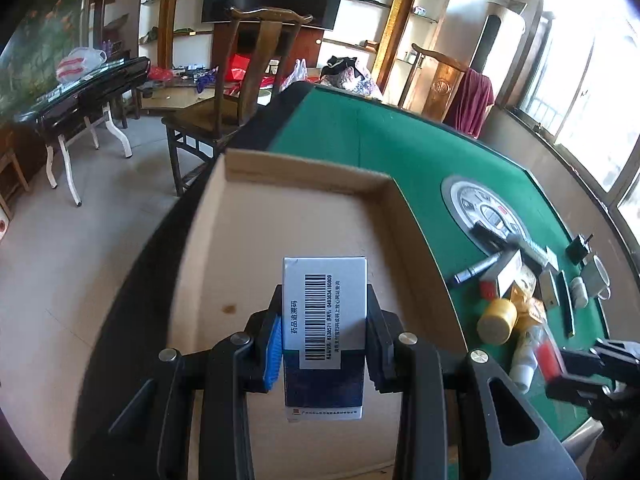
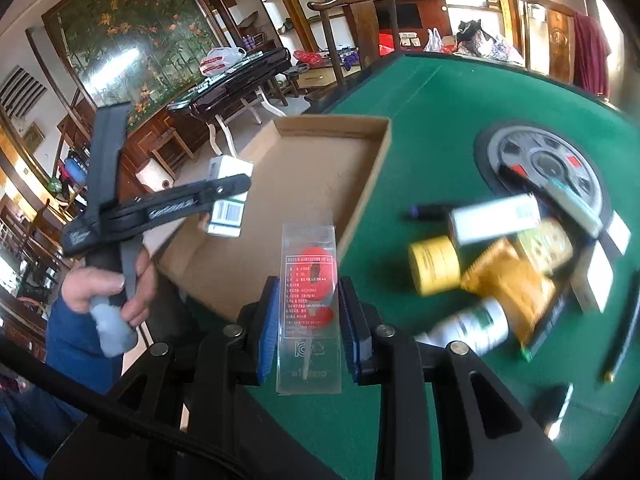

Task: Organize objects
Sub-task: 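Carry both items into the cardboard tray and open both tools to release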

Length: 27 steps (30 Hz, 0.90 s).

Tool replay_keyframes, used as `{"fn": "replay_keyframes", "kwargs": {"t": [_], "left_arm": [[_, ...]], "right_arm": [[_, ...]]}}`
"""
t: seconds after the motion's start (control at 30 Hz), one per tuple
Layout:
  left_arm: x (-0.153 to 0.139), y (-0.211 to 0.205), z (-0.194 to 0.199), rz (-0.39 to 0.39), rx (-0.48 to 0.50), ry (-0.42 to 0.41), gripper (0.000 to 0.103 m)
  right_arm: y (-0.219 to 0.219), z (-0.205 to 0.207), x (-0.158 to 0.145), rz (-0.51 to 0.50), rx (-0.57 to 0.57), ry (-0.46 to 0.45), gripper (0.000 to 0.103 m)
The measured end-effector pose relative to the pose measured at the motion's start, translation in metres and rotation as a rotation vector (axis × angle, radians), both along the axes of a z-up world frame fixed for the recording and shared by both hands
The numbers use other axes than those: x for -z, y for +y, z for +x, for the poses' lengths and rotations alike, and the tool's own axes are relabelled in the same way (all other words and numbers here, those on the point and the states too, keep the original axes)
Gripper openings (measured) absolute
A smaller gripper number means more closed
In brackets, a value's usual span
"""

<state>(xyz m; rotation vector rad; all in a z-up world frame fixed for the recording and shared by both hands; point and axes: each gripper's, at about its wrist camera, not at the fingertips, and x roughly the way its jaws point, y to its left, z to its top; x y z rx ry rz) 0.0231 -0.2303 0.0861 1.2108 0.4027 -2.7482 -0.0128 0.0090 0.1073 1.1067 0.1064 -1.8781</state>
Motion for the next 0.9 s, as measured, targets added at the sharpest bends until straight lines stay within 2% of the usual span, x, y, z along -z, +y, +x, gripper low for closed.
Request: {"fn": "replay_keyframes", "kwargs": {"t": [0.23, 0.3, 0.37, 0.43, 0.57, 0.7, 0.9], "left_arm": [[-0.018, -0.039, -0.038, -0.054, 0.029, -0.083, 0.030], [-0.019, -0.052, -0.051, -0.062, 0.005, -0.098, 0.030], [-0.012, -0.059, -0.065, -0.054, 0.023, -0.131, 0.030], [-0.002, -0.069, -0.077, -0.048, -0.008, -0.147, 0.030], [0.017, -0.082, -0.096, 0.006, -0.002, -0.174, 0.030], [0.026, -0.084, -0.110, 0.019, 0.024, -0.195, 0.030], [0.036, -0.086, -0.127, 0.024, 0.010, -0.215, 0.030]], "right_arm": [[-0.065, -0.038, 0.001, 0.035, 0.023, -0.062, 0.025], [-0.086, -0.050, 0.003, 0.045, 0.035, -0.072, 0.025], [-0.105, -0.060, 0.006, 0.055, 0.053, -0.080, 0.025], [-0.124, -0.071, 0.011, 0.070, 0.072, -0.095, 0.025], [-0.149, -0.087, 0.026, 0.090, 0.105, -0.139, 0.025], [-0.161, -0.095, 0.036, 0.105, 0.121, -0.153, 0.025], [-0.173, -0.103, 0.047, 0.100, 0.147, -0.173, 0.025]]}}
